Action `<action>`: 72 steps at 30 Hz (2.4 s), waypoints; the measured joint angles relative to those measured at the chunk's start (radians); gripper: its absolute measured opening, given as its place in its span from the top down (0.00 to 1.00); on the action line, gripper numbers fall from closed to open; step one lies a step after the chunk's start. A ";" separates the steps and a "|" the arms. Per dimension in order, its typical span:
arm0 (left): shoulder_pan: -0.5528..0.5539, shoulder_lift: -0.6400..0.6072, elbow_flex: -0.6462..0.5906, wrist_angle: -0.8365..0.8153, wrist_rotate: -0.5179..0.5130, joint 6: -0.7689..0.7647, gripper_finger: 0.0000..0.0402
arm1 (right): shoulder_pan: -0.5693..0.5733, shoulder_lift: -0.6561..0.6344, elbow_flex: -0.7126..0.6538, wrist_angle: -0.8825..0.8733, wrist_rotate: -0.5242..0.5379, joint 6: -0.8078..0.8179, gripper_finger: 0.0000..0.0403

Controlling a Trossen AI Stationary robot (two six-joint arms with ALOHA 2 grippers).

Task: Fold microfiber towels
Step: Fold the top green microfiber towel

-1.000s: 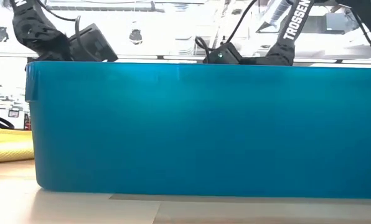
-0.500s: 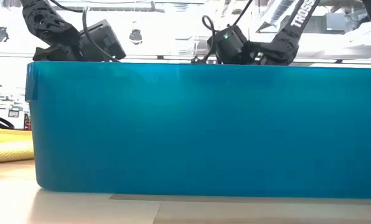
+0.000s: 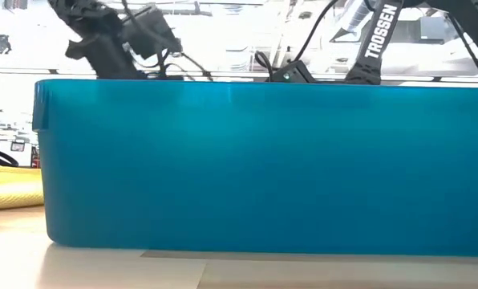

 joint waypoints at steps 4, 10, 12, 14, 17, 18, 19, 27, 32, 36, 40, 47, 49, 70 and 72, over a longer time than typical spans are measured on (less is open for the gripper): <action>0.000 0.005 0.074 -0.008 0.042 0.155 1.00 | -0.005 0.000 0.000 -0.001 -0.004 0.005 0.95; 0.012 0.090 0.136 0.010 0.177 0.270 1.00 | -0.005 0.001 -0.002 0.008 -0.003 0.006 0.95; 0.015 0.139 0.161 0.027 0.204 0.271 1.00 | -0.005 0.001 -0.002 0.009 -0.001 0.015 0.94; 0.015 0.180 0.193 0.028 0.200 0.271 1.00 | -0.005 0.001 -0.002 0.012 0.000 0.022 0.94; 0.015 0.229 0.246 0.034 0.188 0.277 1.00 | -0.004 0.001 -0.002 0.012 0.000 0.022 0.95; 0.015 0.239 0.259 0.030 0.186 0.288 1.00 | -0.004 0.002 -0.002 0.012 0.000 0.022 0.95; 0.015 0.250 0.272 0.033 0.186 0.303 1.00 | -0.004 0.002 -0.002 0.011 0.000 0.022 0.95; 0.015 0.290 0.294 0.010 0.258 0.349 1.00 | -0.004 -0.041 -0.006 -0.042 0.006 0.022 0.92; 0.017 0.290 0.294 0.021 0.258 0.352 1.00 | -0.003 -0.102 -0.006 -0.113 0.007 0.013 0.92; 0.018 0.290 0.294 0.022 0.258 0.352 1.00 | -0.003 -0.166 -0.005 -0.195 0.007 -0.026 0.89; 0.019 0.290 0.294 0.039 0.257 0.356 1.00 | -0.003 -0.233 -0.004 -0.302 0.006 -0.058 0.86; 0.022 0.290 0.294 0.032 0.258 0.354 1.00 | -0.004 -0.279 -0.004 -0.353 0.003 -0.092 0.85; 0.022 0.284 0.298 -0.010 0.255 0.336 1.00 | -0.004 -0.272 -0.004 -0.330 0.003 -0.093 0.85; 0.043 0.219 0.332 -0.104 0.273 0.382 1.00 | 0.008 -0.081 -0.002 -0.150 0.018 -0.081 0.85; 0.043 0.219 0.332 -0.102 0.297 0.393 1.00 | 0.007 -0.078 0.000 -0.154 0.007 -0.058 0.85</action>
